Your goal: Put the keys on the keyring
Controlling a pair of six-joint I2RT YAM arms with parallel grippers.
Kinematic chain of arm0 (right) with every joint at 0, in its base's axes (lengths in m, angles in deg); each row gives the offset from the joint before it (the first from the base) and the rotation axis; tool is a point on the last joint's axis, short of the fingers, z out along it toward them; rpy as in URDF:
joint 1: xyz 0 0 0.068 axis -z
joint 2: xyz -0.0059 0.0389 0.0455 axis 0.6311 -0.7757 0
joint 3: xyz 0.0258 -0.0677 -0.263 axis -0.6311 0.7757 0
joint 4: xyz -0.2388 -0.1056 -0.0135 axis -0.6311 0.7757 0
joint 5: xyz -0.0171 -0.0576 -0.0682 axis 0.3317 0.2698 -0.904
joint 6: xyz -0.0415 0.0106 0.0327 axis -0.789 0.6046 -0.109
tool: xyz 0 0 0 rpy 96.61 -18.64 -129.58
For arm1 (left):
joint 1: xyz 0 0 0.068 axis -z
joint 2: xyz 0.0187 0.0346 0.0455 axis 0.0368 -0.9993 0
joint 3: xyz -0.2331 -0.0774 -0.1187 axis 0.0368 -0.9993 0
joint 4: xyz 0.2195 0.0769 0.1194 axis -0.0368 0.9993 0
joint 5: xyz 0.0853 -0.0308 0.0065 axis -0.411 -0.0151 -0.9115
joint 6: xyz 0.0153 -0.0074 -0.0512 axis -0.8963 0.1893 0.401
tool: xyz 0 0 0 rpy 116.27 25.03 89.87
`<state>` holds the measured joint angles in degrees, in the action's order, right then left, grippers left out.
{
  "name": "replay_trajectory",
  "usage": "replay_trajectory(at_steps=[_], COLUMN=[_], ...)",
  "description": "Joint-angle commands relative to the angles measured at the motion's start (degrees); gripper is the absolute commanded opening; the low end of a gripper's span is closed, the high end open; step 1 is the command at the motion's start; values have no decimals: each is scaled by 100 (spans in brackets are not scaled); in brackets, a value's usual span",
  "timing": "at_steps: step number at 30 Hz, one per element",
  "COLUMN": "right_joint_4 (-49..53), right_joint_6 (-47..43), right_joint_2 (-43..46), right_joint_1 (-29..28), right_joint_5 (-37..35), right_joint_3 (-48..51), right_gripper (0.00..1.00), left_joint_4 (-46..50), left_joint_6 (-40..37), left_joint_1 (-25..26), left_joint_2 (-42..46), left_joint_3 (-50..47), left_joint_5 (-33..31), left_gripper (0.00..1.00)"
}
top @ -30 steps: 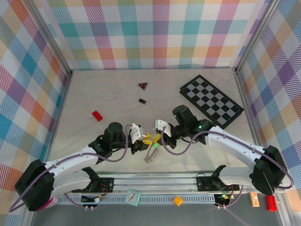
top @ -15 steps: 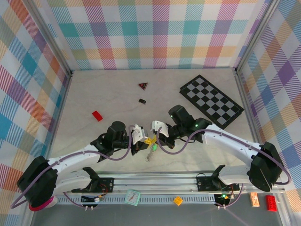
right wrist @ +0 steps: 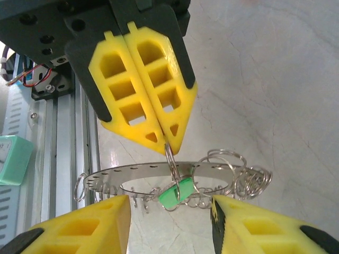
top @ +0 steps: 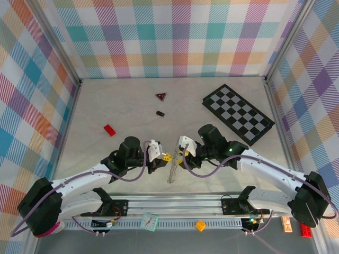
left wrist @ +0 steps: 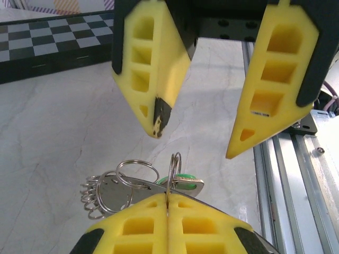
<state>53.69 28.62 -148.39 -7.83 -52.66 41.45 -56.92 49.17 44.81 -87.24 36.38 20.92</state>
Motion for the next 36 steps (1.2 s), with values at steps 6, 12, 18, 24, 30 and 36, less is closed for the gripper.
replay_trajectory(at_steps=[6, 12, 18, 24, 30, 36], right_joint_4=[-1229, -1561, -1608, -1113, -425, 230], right_joint_6=[44, 20, -80, -436, -911, -1524], right_joint_2=[-24, -295, -417, -412, -607, -809], right_joint_1=[-33, -35, -26, -33, -46, -164], right_joint_5=[-147, 248, 432, 553, 659, 606], right_joint_3=[396, 423, 402, 137, -332, -679], right_gripper=[41, 33, 0, 0, 0, 0], left_joint_4=[-432, -526, -593, -127, 479, 596], left_joint_6=[24, 41, 42, -94, -420, -545], left_joint_1=[62, 75, 87, 85, 141, 144], left_joint_2=[28, -67, -147, -129, -198, -226], left_joint_3=[-63, -96, -112, 40, 305, 425], left_joint_5=[26, 8, -18, -184, -146, -142], left_gripper=[0, 0, 0, 6, 22, 22])
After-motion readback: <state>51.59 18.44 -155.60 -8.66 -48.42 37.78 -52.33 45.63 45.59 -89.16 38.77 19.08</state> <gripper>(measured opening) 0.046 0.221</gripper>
